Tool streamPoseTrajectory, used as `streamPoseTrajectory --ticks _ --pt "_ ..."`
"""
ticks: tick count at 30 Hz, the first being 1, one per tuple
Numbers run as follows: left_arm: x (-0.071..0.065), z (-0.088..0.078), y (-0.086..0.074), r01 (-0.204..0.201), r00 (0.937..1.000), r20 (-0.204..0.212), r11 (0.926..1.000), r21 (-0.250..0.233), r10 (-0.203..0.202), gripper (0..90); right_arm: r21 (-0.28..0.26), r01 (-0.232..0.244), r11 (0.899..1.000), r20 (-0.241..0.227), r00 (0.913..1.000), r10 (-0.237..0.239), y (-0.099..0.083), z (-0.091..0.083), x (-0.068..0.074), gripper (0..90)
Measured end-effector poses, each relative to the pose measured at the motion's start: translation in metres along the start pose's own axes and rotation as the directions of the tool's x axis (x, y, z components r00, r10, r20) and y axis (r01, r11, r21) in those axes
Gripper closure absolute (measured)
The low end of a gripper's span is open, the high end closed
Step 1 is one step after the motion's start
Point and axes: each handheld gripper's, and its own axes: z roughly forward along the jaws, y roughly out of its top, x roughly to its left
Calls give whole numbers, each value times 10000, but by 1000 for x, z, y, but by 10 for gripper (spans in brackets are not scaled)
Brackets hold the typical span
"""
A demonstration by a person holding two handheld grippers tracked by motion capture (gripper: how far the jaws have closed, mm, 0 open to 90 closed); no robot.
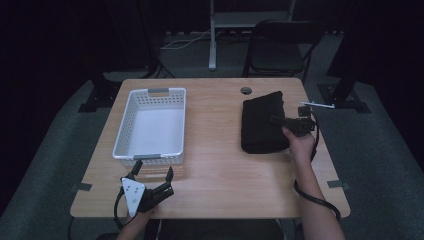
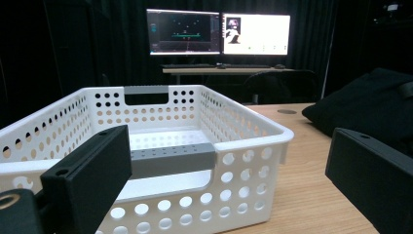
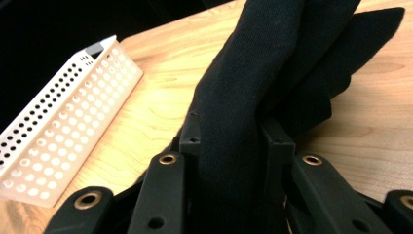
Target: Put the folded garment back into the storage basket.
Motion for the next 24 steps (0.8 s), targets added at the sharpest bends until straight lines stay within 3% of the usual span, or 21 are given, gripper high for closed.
streamPoseTrajectory --ticks 5,11,16,24 --pt "0 0 0 -11 10000 7 10000 16 11 43 -446 -172 9989 -142 9998 166 2 -7 3 718" --pt "0 0 0 -17 10000 5 10000 26 17 43 -1108 281 9934 -171 9994 -302 8 -17 19 724" --pt "0 0 0 -19 10000 5 10000 32 19 43 -1402 255 9898 -605 9976 -343 16 -24 28 723" --pt "0 0 0 -42 10000 7 10000 70 42 43 -1740 239 9845 -770 9963 -378 27 -34 40 723"
